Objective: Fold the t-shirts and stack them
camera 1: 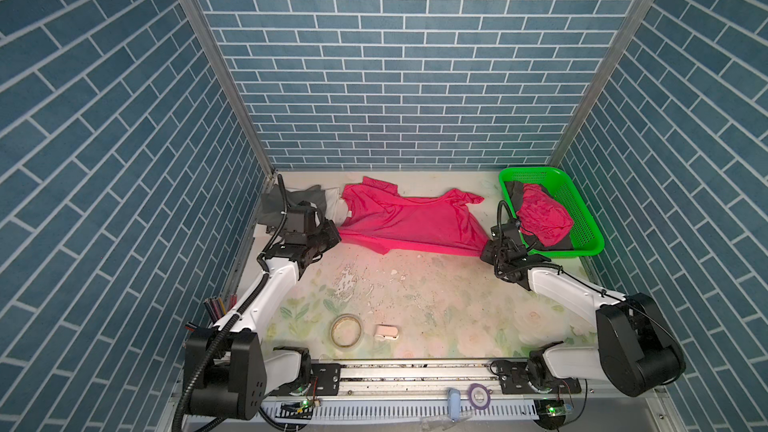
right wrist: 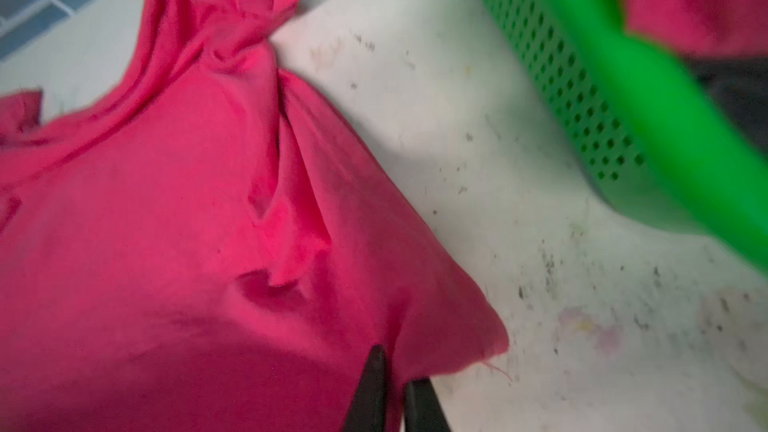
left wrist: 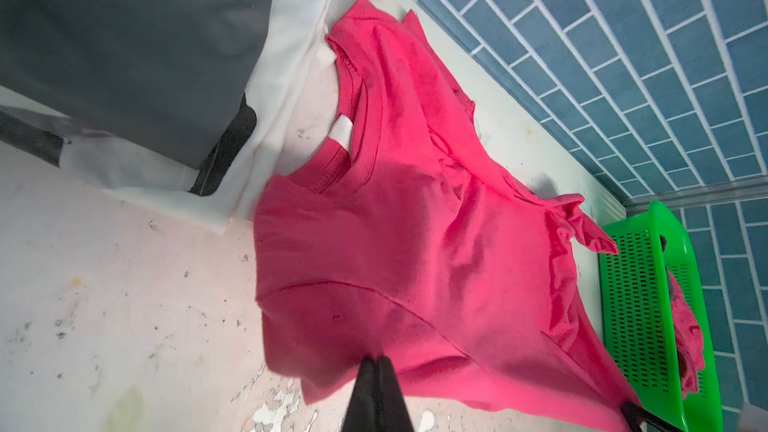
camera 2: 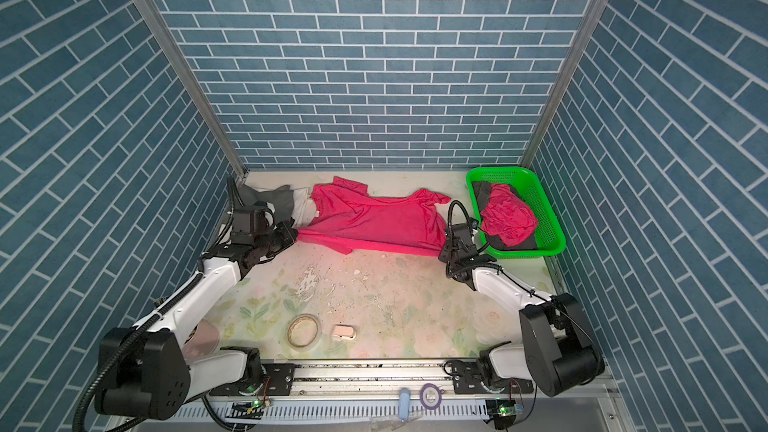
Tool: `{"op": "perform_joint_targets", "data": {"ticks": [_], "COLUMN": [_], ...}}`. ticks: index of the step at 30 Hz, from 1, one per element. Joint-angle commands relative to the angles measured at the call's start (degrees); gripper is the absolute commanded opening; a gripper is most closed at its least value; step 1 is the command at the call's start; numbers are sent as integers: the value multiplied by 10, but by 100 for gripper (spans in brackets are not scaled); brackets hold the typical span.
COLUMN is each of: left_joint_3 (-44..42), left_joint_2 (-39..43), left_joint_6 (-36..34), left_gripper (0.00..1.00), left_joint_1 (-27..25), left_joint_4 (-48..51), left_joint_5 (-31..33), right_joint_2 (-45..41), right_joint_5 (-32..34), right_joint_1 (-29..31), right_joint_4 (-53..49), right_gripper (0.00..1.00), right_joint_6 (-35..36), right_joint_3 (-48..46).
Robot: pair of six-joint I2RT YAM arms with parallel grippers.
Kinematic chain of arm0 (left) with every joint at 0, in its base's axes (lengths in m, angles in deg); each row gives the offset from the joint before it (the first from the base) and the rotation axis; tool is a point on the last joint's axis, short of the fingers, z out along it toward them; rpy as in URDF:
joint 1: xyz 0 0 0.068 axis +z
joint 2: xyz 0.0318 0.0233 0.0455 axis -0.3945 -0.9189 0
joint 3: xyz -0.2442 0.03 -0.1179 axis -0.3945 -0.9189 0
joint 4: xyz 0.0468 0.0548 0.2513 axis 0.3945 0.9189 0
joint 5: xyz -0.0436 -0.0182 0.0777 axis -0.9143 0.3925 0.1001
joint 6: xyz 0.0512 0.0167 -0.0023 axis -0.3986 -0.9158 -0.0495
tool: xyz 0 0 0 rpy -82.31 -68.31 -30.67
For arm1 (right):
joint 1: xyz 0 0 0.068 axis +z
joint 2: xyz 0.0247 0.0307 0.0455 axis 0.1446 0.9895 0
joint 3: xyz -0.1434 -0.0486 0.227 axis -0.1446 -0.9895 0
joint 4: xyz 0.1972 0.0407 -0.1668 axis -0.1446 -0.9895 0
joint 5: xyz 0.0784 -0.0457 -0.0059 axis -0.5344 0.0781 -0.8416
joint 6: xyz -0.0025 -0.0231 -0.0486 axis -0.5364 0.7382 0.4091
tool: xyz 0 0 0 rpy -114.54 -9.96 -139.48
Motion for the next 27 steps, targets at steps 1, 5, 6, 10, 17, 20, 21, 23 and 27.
{"op": "perform_joint_targets", "data": {"ticks": [1,5,6,10,17,20,21,23,27], "left_joint_3": [-25,-27,-19,24,68,90,92,93,101], "left_joint_2": [-16,-28,-23,10,-41,-102,-123,-161,-223], "left_joint_6": [-13,-25,-30,-35,17,22,30,48,62], "left_gripper": [0,0,3,52,88,88,88,88,88], "left_joint_1": [6,9,11,11,-36,-74,-78,-83,-92], "left_joint_4": [28,39,46,65,-14,-33,-47,-73,-102], "left_joint_5": [-28,-21,-15,52,10,-6,-21,-49,-59], "right_joint_2": [11,7,-3,-31,113,193,221,267,331], "right_joint_5": [-34,-50,-46,-12,-47,-60,-65,-68,-83], "right_joint_1": [10,10,10,10,-28,-38,-40,-42,-49], "right_joint_4": [-16,-57,-73,-101,-87,-85,-96,-111,-102], "right_gripper": [21,48,57,73,89,87,86,83,71], "right_joint_6": [10,32,39,62,112,141,151,162,169], "right_joint_3": [-11,18,31,88,210,266,290,331,371]}}
